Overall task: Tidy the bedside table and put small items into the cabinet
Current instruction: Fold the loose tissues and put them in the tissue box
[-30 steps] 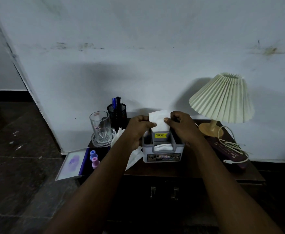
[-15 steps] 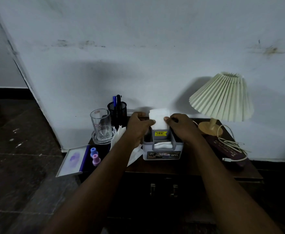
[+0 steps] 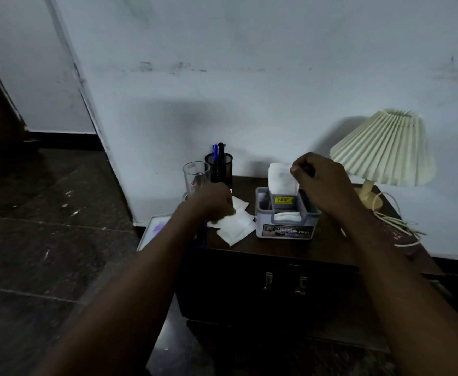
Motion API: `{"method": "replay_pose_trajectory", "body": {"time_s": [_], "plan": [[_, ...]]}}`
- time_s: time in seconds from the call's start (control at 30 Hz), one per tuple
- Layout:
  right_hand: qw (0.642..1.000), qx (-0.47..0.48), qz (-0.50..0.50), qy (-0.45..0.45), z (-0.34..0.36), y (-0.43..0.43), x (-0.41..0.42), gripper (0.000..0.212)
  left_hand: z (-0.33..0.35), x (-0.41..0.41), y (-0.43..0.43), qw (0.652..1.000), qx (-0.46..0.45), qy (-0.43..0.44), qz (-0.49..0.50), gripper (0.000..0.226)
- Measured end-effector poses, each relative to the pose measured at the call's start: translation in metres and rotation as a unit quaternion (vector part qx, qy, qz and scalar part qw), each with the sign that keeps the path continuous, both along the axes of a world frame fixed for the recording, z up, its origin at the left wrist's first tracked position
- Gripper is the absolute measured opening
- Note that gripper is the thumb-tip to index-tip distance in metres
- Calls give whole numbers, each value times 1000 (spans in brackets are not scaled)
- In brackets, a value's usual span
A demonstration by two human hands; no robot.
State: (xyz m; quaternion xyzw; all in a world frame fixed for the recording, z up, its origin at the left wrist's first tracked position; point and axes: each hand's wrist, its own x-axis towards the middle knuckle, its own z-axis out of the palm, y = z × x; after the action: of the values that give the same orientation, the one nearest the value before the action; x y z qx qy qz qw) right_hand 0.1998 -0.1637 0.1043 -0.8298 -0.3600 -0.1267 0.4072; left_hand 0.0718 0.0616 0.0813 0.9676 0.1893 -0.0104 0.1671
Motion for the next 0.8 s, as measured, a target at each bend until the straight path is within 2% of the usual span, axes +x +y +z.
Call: {"method": "replay_pose_trajectory", "body": {"time_s": [0.1,0.2,0.3,0.37,0.43,0.5,0.53,0.57,0.63,0.67,0.7,0.73,0.8], "plan": [[999,-42,29,-12,-6,-1,-15,14,-24,-7,-16,996,70,14,-53,35],[996,-76,43,-23,-13,-4,-28,14,-47,-13,-26,993,102,15,-52,42],[992,-110,52,-42,-17,-8,-40,14,-57,-15,-32,990,134,-1,-48,31],[994,-93,58,-13,-16,-9,-47,12,-60,-13,-33,988,150,-2,-37,22],[998,-38,43,36,-19,-12,-55,11,-55,-15,-32,995,101,-27,2,21],[988,42,30,146,-30,-11,-68,17,-42,-19,-28,987,-50,-122,87,22],[971,66,36,226,-38,-8,-75,19,-33,-23,-26,955,-171,-193,147,20],[949,70,50,304,-45,-3,-83,20,-26,-29,-26,891,-314,-250,211,17],[905,64,72,415,-56,13,-96,23,-15,-49,-35,737,-565,-251,274,13],[881,76,78,460,-59,21,-101,26,-16,-58,-40,685,-634,-237,270,17],[850,104,90,508,-61,28,-106,29,-18,-66,-45,649,-680,-222,260,22],[816,140,110,550,-63,36,-109,32,-19,-72,-48,629,-707,-206,249,24],[761,200,153,598,-67,49,-113,36,-22,-77,-51,629,-717,-172,247,23]]}}
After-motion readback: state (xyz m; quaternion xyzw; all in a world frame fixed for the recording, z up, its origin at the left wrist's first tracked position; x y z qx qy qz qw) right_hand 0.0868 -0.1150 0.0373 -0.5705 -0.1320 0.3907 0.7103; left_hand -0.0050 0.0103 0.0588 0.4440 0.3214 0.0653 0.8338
